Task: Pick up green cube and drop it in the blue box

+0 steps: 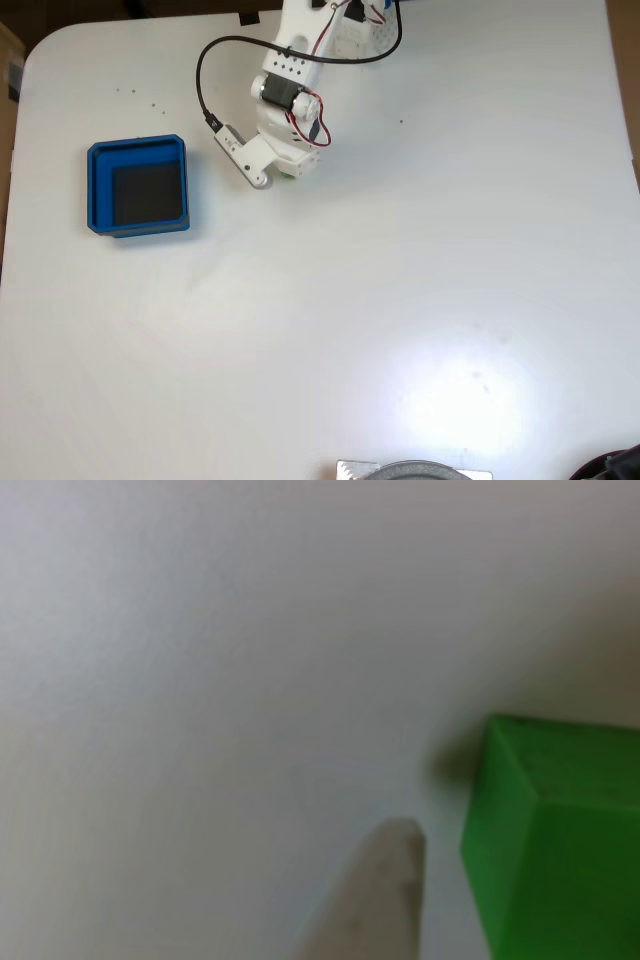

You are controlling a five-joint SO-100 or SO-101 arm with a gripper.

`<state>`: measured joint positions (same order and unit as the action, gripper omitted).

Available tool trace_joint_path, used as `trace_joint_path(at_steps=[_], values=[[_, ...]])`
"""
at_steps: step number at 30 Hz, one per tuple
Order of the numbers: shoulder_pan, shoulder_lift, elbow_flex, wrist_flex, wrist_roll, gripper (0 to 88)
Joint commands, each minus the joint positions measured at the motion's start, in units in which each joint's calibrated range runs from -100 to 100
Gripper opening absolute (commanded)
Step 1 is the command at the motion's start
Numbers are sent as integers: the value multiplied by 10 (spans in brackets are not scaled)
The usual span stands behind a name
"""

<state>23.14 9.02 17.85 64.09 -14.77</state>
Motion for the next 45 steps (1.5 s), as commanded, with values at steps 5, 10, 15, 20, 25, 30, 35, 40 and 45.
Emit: trace_joint_path(at_steps=[5,10,15,20,25,30,35,40,45], values=[[-2,14,-38,-10,1,280],[-2,19,-38,-10,1,280],[-2,19,-38,-10,1,280],[-2,20,-37,-9,1,280],[-1,18,-37,-9,-2,280],[1,18,-37,-9,-3,280],[2,18,-37,-9,-3,279],[1,18,-37,-9,-32,279],[-1,18,-37,-9,-52,279]])
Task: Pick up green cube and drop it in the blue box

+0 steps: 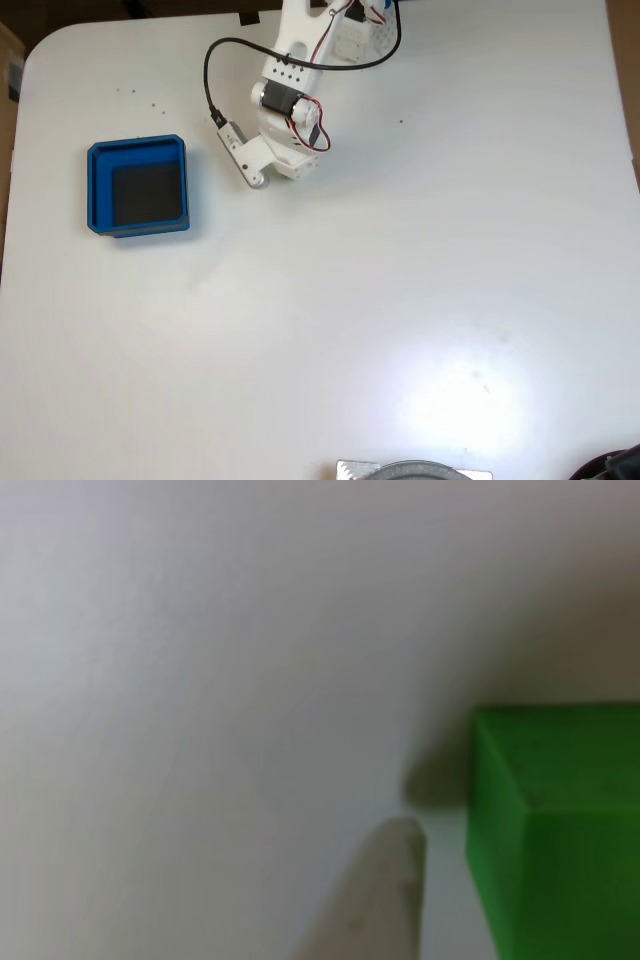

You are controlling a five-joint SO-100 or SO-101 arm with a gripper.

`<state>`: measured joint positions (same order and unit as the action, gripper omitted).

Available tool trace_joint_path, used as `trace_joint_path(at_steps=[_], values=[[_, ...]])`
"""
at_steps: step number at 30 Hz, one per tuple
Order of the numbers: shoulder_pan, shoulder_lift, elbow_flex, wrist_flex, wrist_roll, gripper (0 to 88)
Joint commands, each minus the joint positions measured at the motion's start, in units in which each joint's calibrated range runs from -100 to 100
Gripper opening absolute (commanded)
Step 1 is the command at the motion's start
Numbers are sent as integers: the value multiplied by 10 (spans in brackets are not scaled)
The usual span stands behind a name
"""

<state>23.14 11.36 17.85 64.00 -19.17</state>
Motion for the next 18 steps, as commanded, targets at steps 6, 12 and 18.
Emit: trace_joint_path(at_steps=[6,12,18], values=[[-1,-5,-37,-9,-7,279],[-1,-5,-37,-9,-7,259],[1,-5,-37,-9,-7,157]])
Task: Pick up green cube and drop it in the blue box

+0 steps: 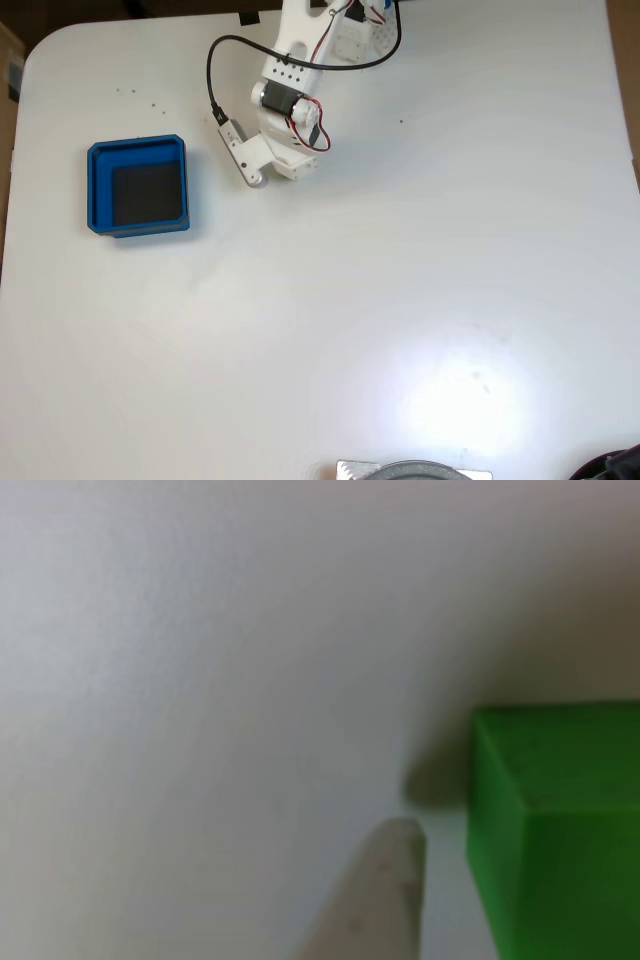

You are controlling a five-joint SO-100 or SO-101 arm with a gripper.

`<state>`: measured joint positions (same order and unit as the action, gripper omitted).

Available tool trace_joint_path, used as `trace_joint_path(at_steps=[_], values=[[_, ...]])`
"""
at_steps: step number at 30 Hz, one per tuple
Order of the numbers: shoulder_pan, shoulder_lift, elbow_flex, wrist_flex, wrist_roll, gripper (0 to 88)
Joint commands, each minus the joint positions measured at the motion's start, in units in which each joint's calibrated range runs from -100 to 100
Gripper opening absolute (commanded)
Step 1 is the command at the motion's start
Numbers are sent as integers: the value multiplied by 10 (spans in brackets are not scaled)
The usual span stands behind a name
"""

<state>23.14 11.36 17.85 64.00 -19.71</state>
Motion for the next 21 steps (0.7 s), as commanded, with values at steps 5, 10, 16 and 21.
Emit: trace_joint_path(at_steps=[5,10,16,21], values=[[2,-4,-37,-9,-1,66],[3,-4,-37,-7,-1,18],[6,-9,-38,-7,-1,18],[13,-43,-41,-6,-1,18]])
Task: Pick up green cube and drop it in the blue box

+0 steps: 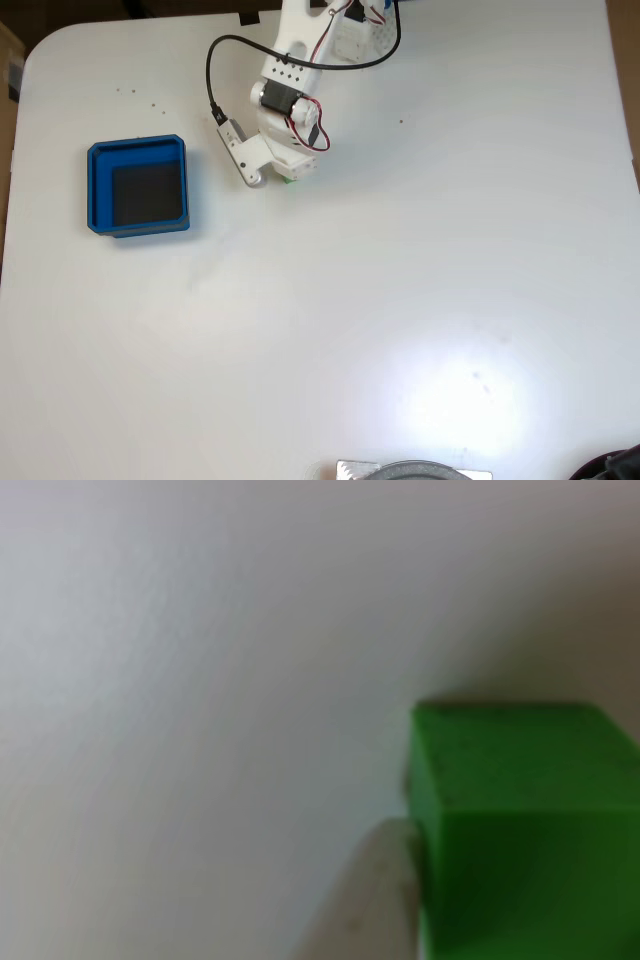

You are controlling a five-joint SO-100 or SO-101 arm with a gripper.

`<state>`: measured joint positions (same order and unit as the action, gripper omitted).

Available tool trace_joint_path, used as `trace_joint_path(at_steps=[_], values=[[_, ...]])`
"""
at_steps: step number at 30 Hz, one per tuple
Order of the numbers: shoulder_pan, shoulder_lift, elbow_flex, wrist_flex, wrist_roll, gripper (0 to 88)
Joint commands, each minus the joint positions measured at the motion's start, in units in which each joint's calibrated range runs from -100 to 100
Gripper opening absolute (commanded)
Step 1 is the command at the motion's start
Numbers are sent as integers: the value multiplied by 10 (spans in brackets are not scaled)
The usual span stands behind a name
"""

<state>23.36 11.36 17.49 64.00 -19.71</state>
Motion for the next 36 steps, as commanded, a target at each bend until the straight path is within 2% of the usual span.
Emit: trace_joint_path(at_steps=[1,8,16,25,36], values=[[11,-52,-38,-6,-1,18],[15,-130,-35,0,0,18],[66,-199,-42,-6,5,18],[107,-200,-56,-14,112,18],[155,-187,-92,-176,125,18]])
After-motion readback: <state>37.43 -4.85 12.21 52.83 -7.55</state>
